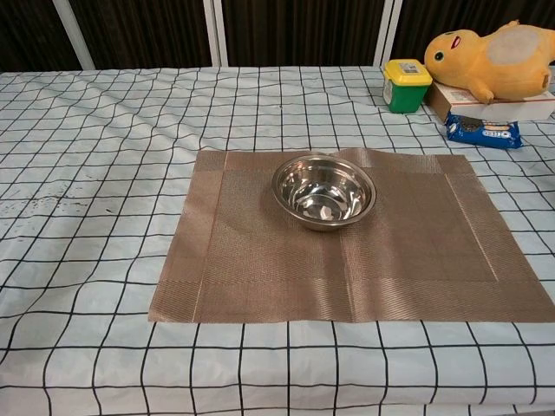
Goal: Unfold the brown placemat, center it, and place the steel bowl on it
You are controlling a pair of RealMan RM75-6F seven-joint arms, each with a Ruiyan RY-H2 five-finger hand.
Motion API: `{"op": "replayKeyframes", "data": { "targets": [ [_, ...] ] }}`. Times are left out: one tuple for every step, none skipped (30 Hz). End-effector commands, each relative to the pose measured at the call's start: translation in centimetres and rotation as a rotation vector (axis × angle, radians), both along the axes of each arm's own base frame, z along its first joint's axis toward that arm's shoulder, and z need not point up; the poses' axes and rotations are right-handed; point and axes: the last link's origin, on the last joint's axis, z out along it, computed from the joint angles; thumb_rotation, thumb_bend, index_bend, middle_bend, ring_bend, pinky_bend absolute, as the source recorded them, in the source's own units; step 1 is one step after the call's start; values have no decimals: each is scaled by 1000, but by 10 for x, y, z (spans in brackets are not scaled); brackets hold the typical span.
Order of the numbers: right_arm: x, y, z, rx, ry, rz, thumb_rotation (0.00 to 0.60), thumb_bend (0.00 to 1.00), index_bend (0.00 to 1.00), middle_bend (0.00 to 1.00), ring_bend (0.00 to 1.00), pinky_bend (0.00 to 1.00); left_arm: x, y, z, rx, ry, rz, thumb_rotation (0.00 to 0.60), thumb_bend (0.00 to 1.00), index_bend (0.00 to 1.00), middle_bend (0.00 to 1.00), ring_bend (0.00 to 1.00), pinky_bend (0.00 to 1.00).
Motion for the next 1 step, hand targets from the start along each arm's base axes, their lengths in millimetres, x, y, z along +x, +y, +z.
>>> {"op": "replayKeyframes", "data": {
  "targets": [
    [0, 2, 0, 12, 14, 4, 600, 61, 24, 0, 0, 169, -22, -21, 14, 27, -5, 41, 600, 13, 0, 0, 0, 14]
  ]
}}
